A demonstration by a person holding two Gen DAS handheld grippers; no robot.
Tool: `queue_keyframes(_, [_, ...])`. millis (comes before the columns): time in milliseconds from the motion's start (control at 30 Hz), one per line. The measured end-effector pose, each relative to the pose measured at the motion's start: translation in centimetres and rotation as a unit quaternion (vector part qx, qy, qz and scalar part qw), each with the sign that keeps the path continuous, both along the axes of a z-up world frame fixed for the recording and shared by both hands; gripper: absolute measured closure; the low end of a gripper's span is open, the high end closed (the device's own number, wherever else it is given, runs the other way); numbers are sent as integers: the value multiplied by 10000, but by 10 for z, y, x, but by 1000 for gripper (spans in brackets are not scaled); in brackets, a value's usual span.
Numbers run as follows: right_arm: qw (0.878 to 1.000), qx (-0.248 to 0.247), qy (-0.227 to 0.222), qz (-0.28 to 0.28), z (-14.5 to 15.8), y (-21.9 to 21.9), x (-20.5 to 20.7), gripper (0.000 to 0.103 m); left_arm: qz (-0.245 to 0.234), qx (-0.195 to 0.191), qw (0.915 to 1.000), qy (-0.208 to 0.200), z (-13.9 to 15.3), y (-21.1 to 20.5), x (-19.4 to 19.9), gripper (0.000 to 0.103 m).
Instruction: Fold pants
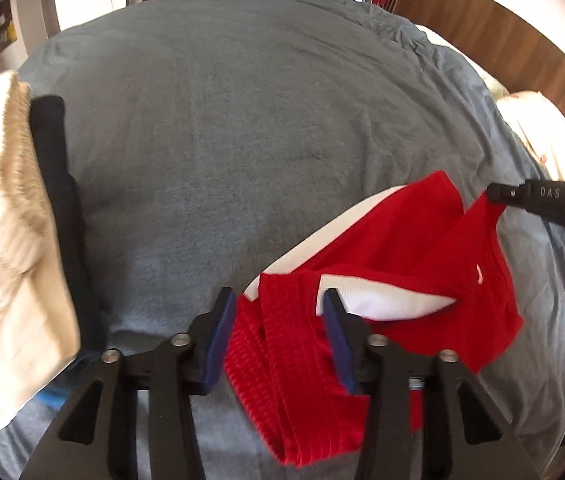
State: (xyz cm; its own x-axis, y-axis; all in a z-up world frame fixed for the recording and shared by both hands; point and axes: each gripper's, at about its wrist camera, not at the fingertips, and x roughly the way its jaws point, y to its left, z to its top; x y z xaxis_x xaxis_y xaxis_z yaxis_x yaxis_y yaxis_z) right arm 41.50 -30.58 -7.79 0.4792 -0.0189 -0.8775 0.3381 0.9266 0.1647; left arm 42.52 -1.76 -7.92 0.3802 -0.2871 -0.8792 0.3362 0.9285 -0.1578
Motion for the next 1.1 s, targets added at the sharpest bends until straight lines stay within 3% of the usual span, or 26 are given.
queue_keyframes(133, [10000, -85, 37, -31, -3, -3, 5, 96, 32, 5, 9999, 95, -14, -6, 7, 67])
queue_keyframes(633, [9997, -154, 152, -96, -13, -11, 9, 96, 176, 34, 9987, 468, -56, -16, 26, 64])
queue_keyframes(867, [9997, -119, 163, -132, -11, -13, 4, 96, 356, 58, 9992, 189, -34, -12, 11, 80])
queue_keyframes(1100, [9999, 48, 10, -133, 5, -13, 0, 96, 1026, 265, 9941, -222, 14, 10, -20, 82])
